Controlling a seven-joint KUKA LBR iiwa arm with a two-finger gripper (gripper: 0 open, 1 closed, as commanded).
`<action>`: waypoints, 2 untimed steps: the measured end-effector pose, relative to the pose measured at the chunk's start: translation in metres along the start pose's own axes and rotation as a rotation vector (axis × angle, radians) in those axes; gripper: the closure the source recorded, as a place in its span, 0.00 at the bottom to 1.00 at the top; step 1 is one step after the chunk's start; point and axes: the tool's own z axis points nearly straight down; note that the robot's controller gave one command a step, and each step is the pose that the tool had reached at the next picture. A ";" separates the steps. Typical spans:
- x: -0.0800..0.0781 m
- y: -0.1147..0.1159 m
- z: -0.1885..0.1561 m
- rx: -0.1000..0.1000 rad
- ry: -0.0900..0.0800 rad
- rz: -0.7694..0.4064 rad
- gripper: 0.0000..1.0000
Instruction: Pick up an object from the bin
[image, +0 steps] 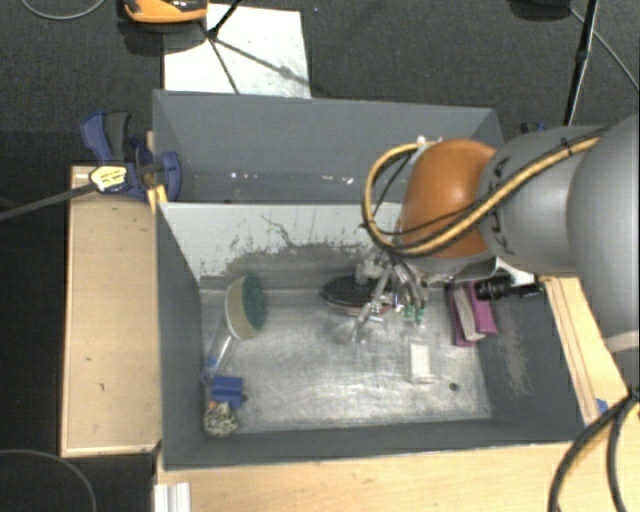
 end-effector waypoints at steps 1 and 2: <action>-0.004 0.000 -0.004 -0.003 -0.015 0.001 1.00; 0.003 -0.005 -0.111 0.009 0.016 0.000 1.00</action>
Offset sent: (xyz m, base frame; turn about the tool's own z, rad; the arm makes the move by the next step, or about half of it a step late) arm 0.0000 0.0000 0.0000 0.0000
